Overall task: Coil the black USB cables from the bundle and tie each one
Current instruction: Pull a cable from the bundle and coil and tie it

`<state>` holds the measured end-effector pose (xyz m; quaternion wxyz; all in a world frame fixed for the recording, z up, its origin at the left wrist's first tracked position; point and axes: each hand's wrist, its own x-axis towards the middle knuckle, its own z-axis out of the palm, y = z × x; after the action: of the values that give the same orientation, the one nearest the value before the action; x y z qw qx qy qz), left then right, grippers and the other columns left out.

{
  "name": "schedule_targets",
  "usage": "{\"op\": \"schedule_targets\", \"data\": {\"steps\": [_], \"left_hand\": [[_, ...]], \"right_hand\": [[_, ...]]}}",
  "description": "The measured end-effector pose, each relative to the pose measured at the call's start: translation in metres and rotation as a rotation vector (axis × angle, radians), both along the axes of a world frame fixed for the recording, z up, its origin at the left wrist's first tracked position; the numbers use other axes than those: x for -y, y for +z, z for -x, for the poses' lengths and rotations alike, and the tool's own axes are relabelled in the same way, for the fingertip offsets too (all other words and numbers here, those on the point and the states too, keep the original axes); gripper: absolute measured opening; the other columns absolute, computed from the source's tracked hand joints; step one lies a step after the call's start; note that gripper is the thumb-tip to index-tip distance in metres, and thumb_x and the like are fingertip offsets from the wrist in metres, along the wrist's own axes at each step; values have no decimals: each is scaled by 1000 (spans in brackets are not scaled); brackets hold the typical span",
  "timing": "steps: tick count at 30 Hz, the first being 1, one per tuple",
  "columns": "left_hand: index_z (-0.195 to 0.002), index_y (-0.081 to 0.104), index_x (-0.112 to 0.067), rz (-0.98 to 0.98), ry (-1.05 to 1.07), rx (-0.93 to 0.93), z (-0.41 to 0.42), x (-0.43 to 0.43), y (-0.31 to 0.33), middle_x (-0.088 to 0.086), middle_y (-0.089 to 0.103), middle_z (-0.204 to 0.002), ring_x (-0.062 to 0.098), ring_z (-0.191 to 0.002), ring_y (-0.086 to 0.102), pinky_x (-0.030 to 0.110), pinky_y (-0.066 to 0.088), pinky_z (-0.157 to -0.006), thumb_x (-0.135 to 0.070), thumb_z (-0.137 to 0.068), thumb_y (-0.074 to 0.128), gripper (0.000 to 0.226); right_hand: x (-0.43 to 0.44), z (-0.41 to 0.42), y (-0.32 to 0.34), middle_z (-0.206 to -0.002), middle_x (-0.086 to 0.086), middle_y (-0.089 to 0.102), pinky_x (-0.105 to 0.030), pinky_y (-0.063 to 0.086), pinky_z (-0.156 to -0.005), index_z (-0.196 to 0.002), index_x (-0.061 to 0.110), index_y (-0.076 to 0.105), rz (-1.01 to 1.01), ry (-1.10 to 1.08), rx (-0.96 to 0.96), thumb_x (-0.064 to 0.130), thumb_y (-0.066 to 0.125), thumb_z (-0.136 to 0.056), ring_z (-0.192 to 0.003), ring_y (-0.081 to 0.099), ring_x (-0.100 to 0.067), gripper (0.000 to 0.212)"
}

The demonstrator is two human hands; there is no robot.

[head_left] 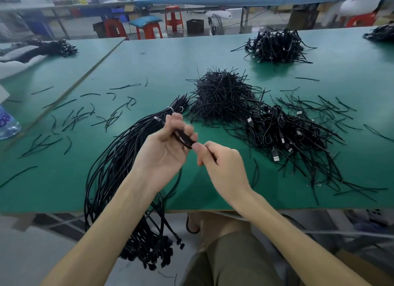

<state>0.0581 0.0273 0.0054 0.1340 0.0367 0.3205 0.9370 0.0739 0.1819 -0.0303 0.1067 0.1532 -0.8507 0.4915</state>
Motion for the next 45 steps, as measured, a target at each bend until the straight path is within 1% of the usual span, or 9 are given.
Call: {"op": "schedule_targets", "data": {"steps": [3,6,10,16,22,26,31,34,45], "left_hand": [[-81,57,-21,8,9,36,-1,-2,-2,-10,34,-61,9,-52,30,22,42,-60,-28,-113,31,42],[-79,51,-22,137,57,4,-1,-2,-7,-11,30,-60,9,-51,26,21,37,-55,-34,-112,35,39],[-69,57,-24,367,73,-34,-3,-7,-15,-8,30,-61,11,-56,22,21,37,-58,-37,-111,39,47],[-79,54,-16,286,-50,-60,-8,-4,-17,2,60,-77,20,-78,64,31,57,-70,-25,-113,33,40],[-81,64,-12,359,-170,-95,-8,3,-16,22,69,-123,30,-115,68,36,54,-98,-19,-112,36,42],[-87,58,-9,581,-159,-135,-2,7,-15,23,71,-117,31,-113,69,32,56,-91,-27,-108,42,32],[-86,64,-10,863,-46,-226,-2,5,-23,5,73,-97,18,-94,69,31,54,-90,-33,-106,47,35],[-84,71,-19,1110,46,-243,-1,7,-23,-9,57,-70,9,-65,47,22,39,-67,-47,-100,51,38],[-97,70,9,882,37,-124,-1,18,-28,14,70,-76,20,-68,68,25,59,-69,-31,-78,80,45]], "right_hand": [[-3,4,3,-56,6,51,-41,44,-64,-77,21,60,-256,3,36,55,47,-101,-60,50,-23,44],[-3,3,2,-89,-1,67,-45,50,-82,-107,20,60,-244,105,112,51,56,-99,-86,61,-25,32],[1,2,6,-116,12,67,-26,49,-95,-136,30,49,-1,245,168,39,79,-86,-108,62,-6,60],[-3,13,10,-92,13,69,-33,56,-77,-122,17,66,393,284,347,19,81,-86,-84,61,-7,40],[-3,10,-1,-87,17,73,-21,51,-83,-115,21,71,344,196,305,12,84,-81,-83,65,0,37],[0,9,-5,-115,4,69,-21,47,-98,-128,17,66,235,36,186,10,83,-80,-108,63,-7,51],[-5,9,-3,-104,-1,60,-13,44,-87,-128,19,66,44,-5,28,6,80,-81,-92,56,-6,51],[-10,11,0,-95,0,59,-17,45,-78,-121,24,69,79,-16,59,15,87,-74,-84,56,-7,51],[-14,9,-5,-92,3,60,-23,32,-75,-141,23,59,-175,78,77,27,76,-89,-88,45,-14,54]]}}
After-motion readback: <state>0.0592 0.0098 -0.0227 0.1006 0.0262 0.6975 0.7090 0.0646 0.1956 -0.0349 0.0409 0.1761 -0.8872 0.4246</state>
